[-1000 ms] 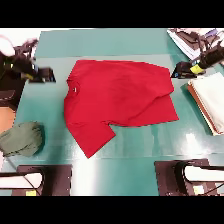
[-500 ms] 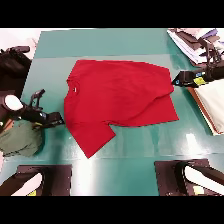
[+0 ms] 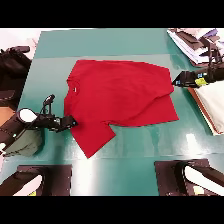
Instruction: Fold the shirts.
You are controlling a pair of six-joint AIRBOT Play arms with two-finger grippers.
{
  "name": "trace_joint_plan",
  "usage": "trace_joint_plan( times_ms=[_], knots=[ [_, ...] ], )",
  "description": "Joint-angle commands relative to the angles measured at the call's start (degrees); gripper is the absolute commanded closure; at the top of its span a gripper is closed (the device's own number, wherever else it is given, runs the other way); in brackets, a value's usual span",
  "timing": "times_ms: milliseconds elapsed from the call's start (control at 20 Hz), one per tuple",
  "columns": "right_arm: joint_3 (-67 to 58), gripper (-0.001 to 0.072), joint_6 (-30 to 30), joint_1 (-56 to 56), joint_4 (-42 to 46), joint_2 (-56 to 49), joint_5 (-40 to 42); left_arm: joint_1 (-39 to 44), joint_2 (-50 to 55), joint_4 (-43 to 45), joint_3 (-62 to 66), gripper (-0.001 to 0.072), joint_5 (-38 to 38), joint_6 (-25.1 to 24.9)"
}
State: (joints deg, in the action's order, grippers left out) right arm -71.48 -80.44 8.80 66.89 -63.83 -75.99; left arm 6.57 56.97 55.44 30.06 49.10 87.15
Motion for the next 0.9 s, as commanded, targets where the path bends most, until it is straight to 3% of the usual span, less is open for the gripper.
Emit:
trace_joint_plan(
  times_ms=[0,100,250,300,350,450,550,600,650,850],
  knots=[
    [0.1,0.0275,0.0,2.8,0.3,0.0,-3.0,2.6,-0.1,1.3,-0.3,0.042,-3.1,1.7],
    [0.2,0.0275,0.7,7.3,1.3,0.0,-6.2,2.6,-0.1,2.3,0.5,0.0672,-2.3,1.7],
    [6.0,0.0269,0.6,16.2,4.2,1.0,-8.5,2.6,-0.1,4.5,4.5,0.0671,1.6,1.2],
    [10.1,0.0237,0.6,19.5,4.0,1.5,-8.1,2.6,-0.1,4.5,5.7,0.067,2.5,0.6],
    [14.8,0.0152,0.6,23.0,3.1,1.7,-7.1,2.6,-0.1,4.5,6.8,0.067,3.3,0.6],
    [23.5,0.0138,0.7,28.9,-0.1,1.2,-5.6,2.6,-0.1,4.3,7.4,0.067,3.9,0.2],
    [29.7,0.0148,2.8,32.3,-4.6,-0.8,-3.6,2.6,-0.1,4.3,7.4,0.067,3.9,0.2],
    [31.9,0.0202,3.9,32.7,-6.6,-2.0,-1.9,2.6,-0.1,4.3,7.4,0.067,3.9,0.2],
    [33.6,0.0212,4.8,32.6,-8.9,-3.1,0.4,2.6,-0.1,4.2,7.4,0.067,4.1,0.2],
    [35.5,0.028,5.9,26.4,-13.9,-6.6,11.0,2.6,-0.1,3.2,7.4,0.067,4.1,0.3]
  ],
)
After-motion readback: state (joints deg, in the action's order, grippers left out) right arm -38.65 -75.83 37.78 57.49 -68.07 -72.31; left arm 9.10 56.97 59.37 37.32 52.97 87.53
